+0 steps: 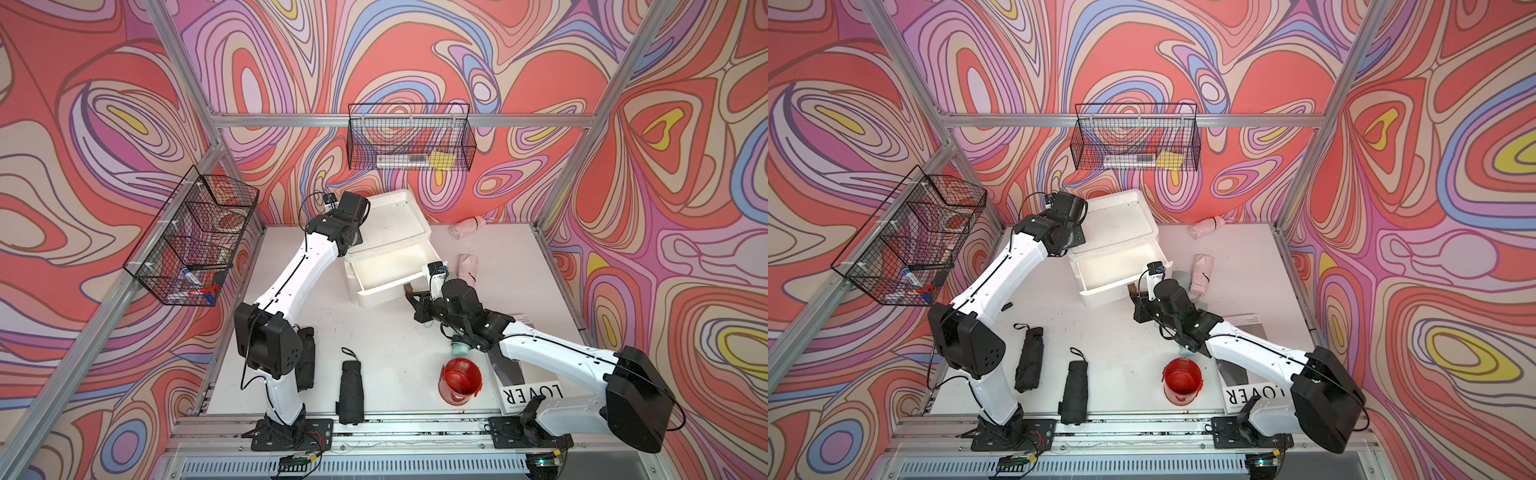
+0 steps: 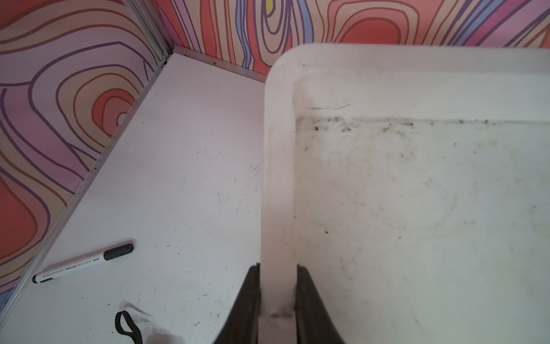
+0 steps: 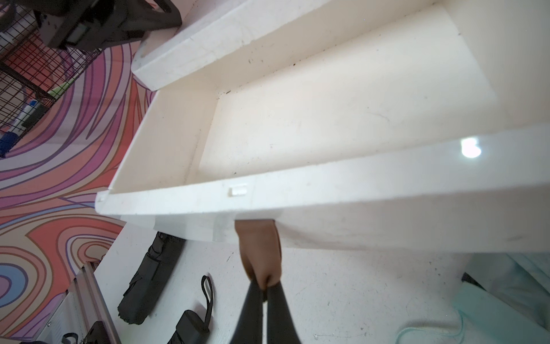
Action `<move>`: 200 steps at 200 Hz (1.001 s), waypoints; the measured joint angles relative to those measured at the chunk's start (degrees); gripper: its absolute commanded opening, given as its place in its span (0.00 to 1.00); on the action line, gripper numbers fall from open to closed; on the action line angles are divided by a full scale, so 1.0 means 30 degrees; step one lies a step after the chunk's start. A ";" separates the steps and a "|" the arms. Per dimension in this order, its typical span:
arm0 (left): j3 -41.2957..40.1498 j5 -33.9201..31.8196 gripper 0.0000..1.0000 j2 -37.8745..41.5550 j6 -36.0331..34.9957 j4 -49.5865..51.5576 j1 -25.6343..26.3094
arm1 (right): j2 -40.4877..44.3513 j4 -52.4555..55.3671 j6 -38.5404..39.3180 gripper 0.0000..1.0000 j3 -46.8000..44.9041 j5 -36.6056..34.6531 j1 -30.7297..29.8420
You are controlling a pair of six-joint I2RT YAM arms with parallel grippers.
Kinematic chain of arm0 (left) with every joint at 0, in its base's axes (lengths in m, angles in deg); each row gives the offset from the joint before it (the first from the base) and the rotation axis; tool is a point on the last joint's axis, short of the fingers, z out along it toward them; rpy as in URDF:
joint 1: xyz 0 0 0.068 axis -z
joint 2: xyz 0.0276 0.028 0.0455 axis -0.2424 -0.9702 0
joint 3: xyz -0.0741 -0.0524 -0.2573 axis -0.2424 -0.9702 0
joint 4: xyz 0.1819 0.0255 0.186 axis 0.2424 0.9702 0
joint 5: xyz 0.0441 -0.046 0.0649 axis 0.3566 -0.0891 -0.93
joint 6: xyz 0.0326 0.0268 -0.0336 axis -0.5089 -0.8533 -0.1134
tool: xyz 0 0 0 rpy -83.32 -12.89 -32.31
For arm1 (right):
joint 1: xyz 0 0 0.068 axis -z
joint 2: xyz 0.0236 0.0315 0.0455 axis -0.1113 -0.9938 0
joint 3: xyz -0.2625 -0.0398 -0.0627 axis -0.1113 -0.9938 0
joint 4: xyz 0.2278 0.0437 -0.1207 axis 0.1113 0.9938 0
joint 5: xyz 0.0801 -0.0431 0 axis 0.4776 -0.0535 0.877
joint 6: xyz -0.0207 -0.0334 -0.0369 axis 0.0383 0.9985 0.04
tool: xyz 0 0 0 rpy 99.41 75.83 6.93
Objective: Place the umbrella in the drawer by color
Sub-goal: Open the drawer in the storage box, then pick up the umbrella from the center of the board.
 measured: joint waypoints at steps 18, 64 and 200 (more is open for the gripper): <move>0.0015 0.0182 0.00 0.0000 -0.0153 0.0015 -0.0087 | 0.0262 0.0248 -0.0058 0.00 -0.0007 0.0000 -0.0058; 0.0058 0.0685 0.09 0.0000 -0.1042 -0.0182 -0.0291 | 0.0437 0.3446 0.0423 0.50 0.1013 0.0262 -0.0248; -0.2149 0.5399 0.99 0.5617 -0.4590 -0.0772 -0.0634 | 0.2033 1.0287 0.2827 0.66 0.5085 -0.4131 0.6929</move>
